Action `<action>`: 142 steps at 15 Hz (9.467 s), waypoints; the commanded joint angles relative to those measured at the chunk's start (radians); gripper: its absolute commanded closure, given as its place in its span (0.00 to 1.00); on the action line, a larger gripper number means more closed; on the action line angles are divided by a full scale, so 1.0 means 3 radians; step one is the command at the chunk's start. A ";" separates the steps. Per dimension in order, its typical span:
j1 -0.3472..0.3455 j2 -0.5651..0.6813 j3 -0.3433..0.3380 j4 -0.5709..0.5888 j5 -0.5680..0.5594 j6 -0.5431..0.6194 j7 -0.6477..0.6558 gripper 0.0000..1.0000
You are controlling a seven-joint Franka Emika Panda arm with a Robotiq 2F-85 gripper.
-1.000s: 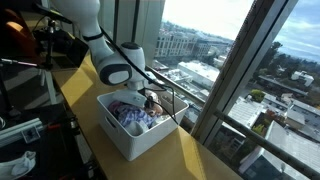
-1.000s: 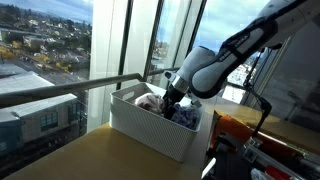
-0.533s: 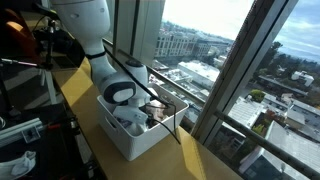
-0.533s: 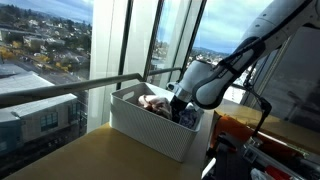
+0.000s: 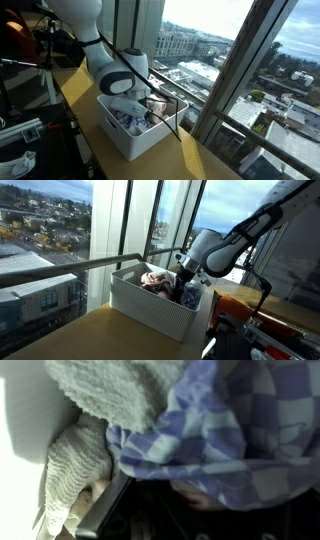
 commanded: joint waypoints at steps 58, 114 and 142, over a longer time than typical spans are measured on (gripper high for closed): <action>0.0831 -0.0144 0.0671 0.0171 0.0362 -0.0571 0.0233 0.39; 0.0284 -0.0482 0.0168 0.0154 -0.0249 -0.0424 0.0179 1.00; 0.1420 -0.0391 0.0482 0.0249 -0.0050 -0.0838 0.0323 1.00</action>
